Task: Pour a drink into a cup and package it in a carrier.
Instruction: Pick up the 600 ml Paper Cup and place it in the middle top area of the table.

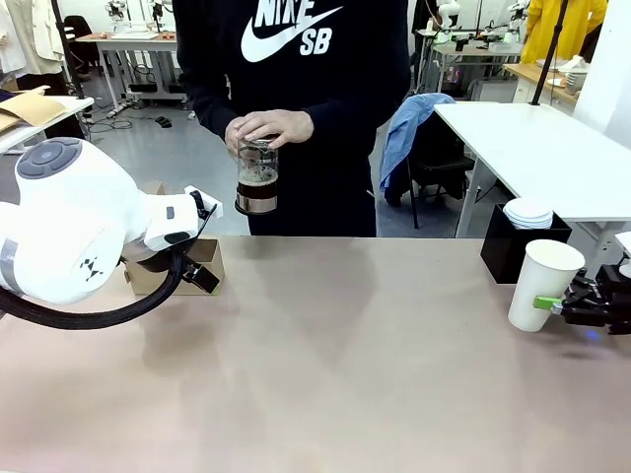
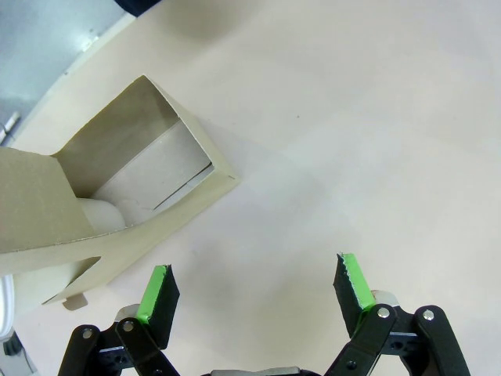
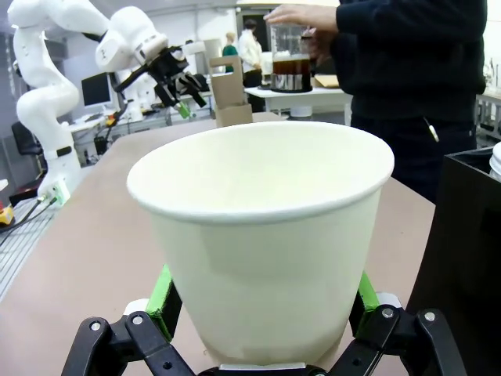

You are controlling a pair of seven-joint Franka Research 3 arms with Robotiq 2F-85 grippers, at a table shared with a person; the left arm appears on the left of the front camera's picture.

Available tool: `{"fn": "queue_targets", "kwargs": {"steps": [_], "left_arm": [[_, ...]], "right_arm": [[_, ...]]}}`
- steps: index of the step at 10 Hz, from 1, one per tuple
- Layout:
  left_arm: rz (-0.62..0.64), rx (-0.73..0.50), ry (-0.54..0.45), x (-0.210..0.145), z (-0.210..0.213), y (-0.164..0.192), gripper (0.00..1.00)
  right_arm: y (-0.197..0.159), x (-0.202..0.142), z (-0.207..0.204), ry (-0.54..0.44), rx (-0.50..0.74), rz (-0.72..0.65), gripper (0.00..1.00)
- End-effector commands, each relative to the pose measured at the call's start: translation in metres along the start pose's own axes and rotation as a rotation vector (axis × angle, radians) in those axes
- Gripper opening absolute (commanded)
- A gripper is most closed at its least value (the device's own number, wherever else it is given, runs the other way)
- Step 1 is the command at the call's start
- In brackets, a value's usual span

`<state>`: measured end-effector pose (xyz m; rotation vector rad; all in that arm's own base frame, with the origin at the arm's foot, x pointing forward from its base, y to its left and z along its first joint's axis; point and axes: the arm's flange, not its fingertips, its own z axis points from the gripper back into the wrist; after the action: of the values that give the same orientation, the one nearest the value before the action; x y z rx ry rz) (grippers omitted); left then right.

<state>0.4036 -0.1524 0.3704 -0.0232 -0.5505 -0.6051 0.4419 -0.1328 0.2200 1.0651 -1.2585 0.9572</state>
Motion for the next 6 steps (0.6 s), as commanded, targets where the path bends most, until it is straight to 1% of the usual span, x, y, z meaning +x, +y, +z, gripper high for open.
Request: {"fn": "queue_targets", "kwargs": {"steps": [1,2,3,4,5,6], "left_arm": [[0.001,-0.001,0.000,0.000,0.000,0.000,1.00],[0.001,-0.001,0.000,0.000,0.000,0.000,1.00],[0.001,-0.001,0.000,0.000,0.000,0.000,1.00],[0.001,-0.001,0.000,0.000,0.000,0.000,1.00],[0.001,-0.001,0.000,0.000,0.000,0.000,1.00],[0.001,-0.001,0.000,0.000,0.000,0.000,1.00]], "right_arm": [[-0.008,-0.002,-0.007,-0.018,-0.018,0.023,1.00],[-0.009,-0.003,-0.010,-0.018,-0.010,0.061,1.00],[-0.008,-0.002,-0.008,-0.026,-0.022,0.040,0.80],[-0.007,0.000,0.001,-0.010,0.036,0.007,0.80],[-0.004,-0.001,-0.005,-0.009,-0.003,0.007,0.80],[-0.004,-0.001,-0.005,-0.009,-0.003,0.007,0.80]]}}
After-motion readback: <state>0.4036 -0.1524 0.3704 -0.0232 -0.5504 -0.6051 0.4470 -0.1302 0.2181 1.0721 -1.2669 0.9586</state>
